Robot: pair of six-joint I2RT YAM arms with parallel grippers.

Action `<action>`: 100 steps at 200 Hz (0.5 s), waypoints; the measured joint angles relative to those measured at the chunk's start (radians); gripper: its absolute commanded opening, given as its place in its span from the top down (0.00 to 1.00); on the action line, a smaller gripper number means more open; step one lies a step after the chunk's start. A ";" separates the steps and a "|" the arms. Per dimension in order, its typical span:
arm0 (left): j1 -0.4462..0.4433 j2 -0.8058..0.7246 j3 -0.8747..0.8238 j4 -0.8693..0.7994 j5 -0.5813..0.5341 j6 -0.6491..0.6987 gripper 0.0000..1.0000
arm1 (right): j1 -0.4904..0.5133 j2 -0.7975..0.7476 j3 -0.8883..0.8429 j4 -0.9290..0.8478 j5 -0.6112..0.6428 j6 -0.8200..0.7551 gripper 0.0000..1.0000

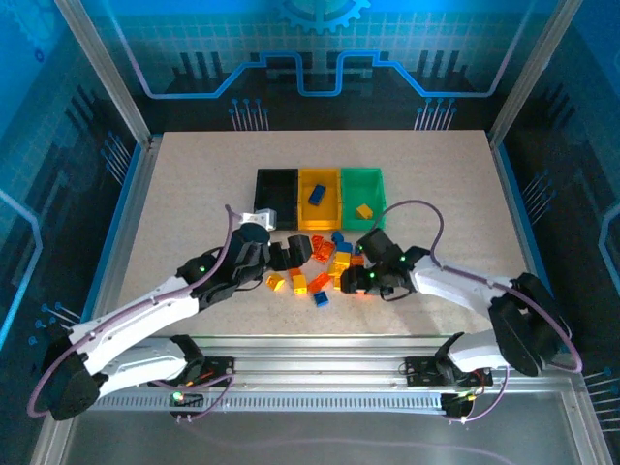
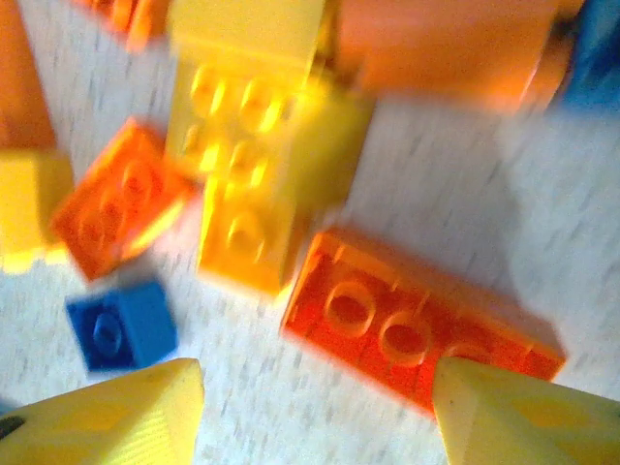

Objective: Sort the legos into containers by color

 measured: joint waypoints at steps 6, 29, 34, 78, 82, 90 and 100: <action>0.003 -0.013 -0.010 0.000 -0.005 0.000 0.01 | 0.023 -0.026 -0.003 -0.024 0.006 0.011 0.34; 0.012 -0.045 -0.048 -0.003 -0.018 0.000 0.01 | 0.064 -0.111 0.016 -0.112 0.059 0.025 0.33; 0.013 -0.050 -0.055 -0.004 -0.020 -0.001 0.01 | 0.063 -0.114 0.031 -0.136 0.080 0.016 0.32; 0.030 -0.090 -0.093 -0.023 -0.030 -0.002 0.01 | 0.043 0.092 0.209 -0.216 0.182 -0.164 0.26; 0.032 -0.095 -0.097 -0.026 -0.031 -0.003 0.01 | 0.043 0.116 0.219 -0.215 0.187 -0.185 0.25; 0.037 -0.103 -0.101 -0.032 -0.033 -0.008 0.01 | 0.043 0.159 0.235 -0.213 0.199 -0.224 0.25; 0.043 -0.116 -0.109 -0.038 -0.035 -0.013 0.01 | 0.043 0.199 0.248 -0.213 0.216 -0.265 0.24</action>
